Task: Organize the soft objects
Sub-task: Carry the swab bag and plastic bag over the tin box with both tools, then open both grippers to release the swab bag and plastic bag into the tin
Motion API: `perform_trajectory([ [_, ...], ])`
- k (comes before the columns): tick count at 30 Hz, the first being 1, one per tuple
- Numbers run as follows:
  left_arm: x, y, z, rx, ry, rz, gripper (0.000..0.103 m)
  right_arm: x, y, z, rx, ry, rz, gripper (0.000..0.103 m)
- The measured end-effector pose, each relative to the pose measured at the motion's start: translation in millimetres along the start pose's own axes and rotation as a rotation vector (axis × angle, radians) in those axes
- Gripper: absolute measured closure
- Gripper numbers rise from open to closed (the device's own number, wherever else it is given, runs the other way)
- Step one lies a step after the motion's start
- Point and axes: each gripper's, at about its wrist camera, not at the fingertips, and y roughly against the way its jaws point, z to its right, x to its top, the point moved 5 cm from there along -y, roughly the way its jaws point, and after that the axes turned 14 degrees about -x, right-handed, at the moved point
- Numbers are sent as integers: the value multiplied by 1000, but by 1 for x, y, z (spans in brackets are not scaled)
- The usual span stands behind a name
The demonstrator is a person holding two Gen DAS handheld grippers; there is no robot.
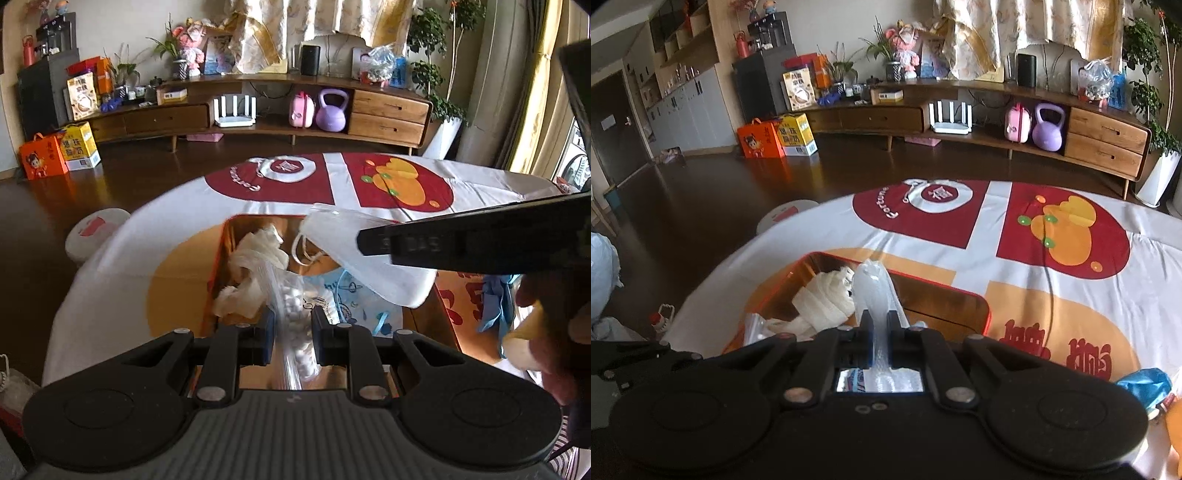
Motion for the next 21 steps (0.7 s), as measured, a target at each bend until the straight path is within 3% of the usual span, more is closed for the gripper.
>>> perform_trajectory([
  [11,-2,-21,-4,-1,-3,-39,83,-17,-22,3,-7,-5,-67,94],
  [21,-6,-23,-8,6,15,-87,82,-20,-17,6,19,-31,-77,84],
])
